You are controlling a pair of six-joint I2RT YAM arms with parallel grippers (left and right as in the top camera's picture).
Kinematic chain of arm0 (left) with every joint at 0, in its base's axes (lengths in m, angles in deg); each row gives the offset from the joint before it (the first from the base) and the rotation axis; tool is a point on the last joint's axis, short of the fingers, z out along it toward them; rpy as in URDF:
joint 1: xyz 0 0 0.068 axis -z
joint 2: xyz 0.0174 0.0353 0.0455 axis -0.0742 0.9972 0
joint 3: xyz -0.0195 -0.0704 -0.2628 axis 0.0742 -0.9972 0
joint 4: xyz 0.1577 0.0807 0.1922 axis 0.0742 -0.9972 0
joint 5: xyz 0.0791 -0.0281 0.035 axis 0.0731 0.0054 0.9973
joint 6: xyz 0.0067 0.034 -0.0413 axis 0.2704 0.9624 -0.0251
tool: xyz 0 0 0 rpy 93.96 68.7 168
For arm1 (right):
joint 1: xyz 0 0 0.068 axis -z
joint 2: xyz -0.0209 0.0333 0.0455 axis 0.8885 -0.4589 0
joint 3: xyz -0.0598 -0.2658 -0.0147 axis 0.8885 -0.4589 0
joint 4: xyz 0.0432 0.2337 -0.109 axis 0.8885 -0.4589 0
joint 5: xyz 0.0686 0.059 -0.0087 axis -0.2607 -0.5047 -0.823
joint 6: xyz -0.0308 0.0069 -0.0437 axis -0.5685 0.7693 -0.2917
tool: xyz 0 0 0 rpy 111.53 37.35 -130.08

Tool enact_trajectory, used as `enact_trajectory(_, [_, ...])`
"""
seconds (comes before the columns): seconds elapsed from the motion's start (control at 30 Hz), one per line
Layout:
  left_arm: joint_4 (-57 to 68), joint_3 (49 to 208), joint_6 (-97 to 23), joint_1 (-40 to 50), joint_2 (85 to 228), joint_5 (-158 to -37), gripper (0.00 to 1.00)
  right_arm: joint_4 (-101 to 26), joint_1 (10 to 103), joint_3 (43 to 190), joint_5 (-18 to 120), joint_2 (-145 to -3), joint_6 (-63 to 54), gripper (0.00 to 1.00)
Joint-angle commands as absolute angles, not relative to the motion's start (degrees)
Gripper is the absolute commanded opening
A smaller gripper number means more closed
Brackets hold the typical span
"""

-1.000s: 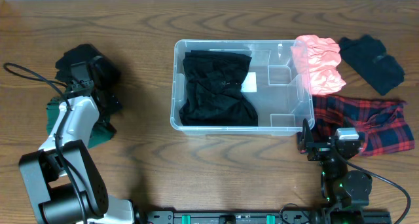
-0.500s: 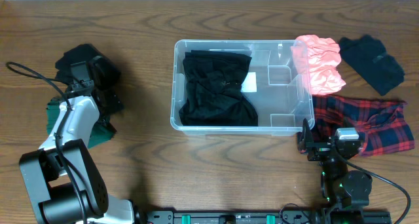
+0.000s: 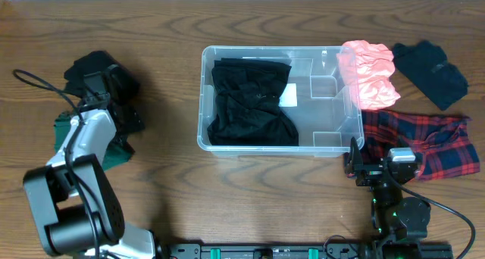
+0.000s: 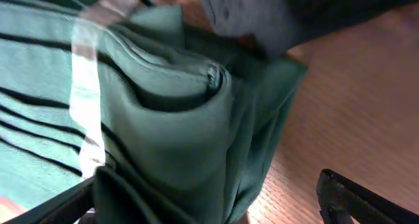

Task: Pack container
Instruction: 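Grasp the green taped clothing bundle with the left gripper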

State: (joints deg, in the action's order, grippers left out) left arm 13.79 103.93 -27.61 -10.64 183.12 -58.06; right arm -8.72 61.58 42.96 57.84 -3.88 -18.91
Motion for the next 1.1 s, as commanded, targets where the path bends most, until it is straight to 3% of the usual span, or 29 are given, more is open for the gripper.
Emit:
enact_trajectory(0.0, [13.86, 103.6, -26.71, -10.84, 186.02, -58.43, 0.98, -8.92, 61.21, 42.87, 58.24, -3.57, -18.32, 0.99])
enact_trajectory(0.33, [13.86, 103.6, -26.71, -10.84, 190.16, -58.43, 1.0, -8.92, 61.21, 42.87, 58.26, -3.57, -18.32, 0.99])
enact_trajectory(0.47, [13.86, 103.6, -26.71, -10.84, 190.16, -58.43, 0.92, -8.92, 61.21, 42.87, 58.26, -3.57, -18.32, 0.99])
enact_trajectory(0.63, [13.88, 103.6, -26.71, -10.84, 190.16, -58.43, 0.9, -8.92, 61.21, 42.87, 58.24, -3.57, -18.32, 0.99])
enact_trajectory(0.83, [13.88, 103.6, -25.62, -10.84, 190.16, -58.45, 0.64, -8.92, 61.21, 42.87, 58.26, -3.57, -18.32, 0.99])
enact_trajectory(0.97, [13.86, 103.6, -25.62, -10.84, 190.16, -58.45, 0.58, -8.92, 61.21, 42.87, 58.24, -3.57, -18.32, 0.99])
enact_trajectory(1.07, [13.84, 103.6, -25.62, -10.84, 190.16, -58.45, 0.46, -8.92, 61.21, 42.87, 58.26, -3.57, -18.32, 0.99])
